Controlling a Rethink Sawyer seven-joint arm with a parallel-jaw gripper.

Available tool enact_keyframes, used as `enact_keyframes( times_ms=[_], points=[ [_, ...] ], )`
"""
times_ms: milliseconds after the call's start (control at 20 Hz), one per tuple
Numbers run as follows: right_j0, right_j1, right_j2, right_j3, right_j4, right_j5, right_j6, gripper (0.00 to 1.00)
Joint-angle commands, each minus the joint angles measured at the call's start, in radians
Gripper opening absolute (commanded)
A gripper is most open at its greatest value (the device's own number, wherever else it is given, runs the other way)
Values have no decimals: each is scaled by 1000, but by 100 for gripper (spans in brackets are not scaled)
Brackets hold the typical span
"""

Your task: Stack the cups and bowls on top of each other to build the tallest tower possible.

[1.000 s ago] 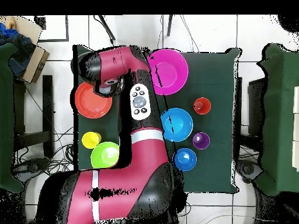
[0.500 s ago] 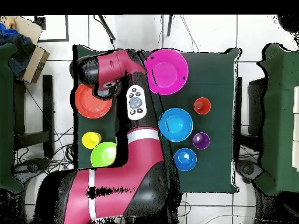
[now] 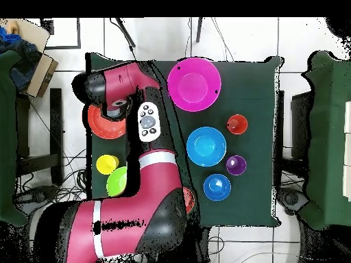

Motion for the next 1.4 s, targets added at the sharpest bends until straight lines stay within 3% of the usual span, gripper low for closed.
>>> enact_keyframes(
  times_ms=[50,1400],
  points=[
    [12,10,5,-34,16,-54,165,100],
    [61,60,-38,-79,44,-57,172,100]
  ],
)
